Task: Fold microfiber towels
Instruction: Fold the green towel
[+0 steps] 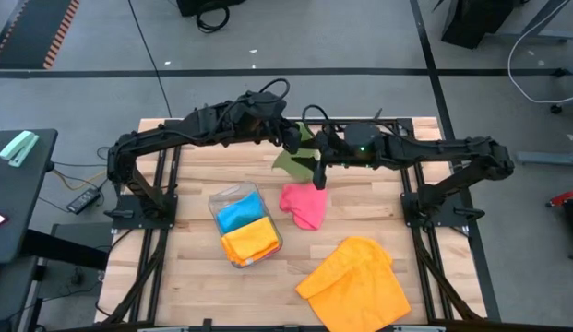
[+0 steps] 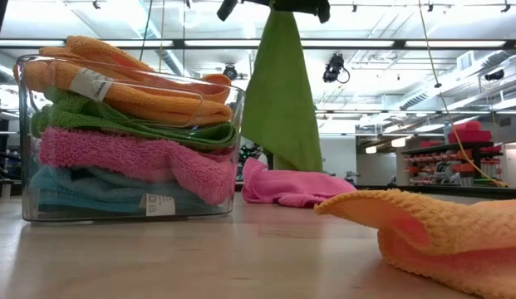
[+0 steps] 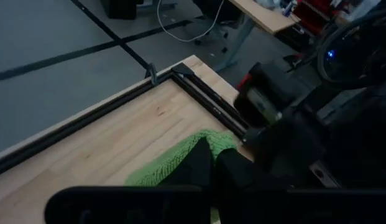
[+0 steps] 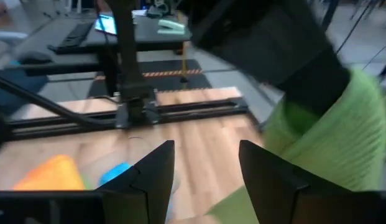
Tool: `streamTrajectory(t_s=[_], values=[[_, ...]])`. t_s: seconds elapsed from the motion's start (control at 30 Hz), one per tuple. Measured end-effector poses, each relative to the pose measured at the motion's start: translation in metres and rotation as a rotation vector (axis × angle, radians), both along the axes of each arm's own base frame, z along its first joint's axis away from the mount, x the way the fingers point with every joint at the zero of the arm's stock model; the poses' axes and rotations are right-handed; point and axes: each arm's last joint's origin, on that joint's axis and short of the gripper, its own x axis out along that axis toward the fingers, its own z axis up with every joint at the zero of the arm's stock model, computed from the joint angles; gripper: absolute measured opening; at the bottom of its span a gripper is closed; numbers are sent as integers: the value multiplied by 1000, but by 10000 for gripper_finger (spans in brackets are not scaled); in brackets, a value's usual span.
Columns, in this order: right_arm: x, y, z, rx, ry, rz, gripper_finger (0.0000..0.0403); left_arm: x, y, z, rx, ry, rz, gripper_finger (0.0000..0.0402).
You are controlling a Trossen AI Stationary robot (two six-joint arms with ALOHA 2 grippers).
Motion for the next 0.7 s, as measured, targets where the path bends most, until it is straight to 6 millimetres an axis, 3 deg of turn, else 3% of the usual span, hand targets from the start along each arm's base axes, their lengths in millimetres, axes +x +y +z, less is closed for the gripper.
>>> streamTrajectory(t_s=[0.17,0.27,0.43,0.63,0.7], values=[[-1,-12,1,-64,8,-35,188,5,2,-1,-3,-28,7,16],[-5,-23,-4,-43,56,-151,188,5,2,2,2,-51,7,7],[-24,-49,-6,-44,143,-381,188,5,2,1,-2,-48,8,18],[-53,-86,13,-60,53,-564,188,6,-1,1,-38,-55,-38,7],[-58,-96,15,-35,30,-555,188,7,-2,0,-41,-53,-48,8]])
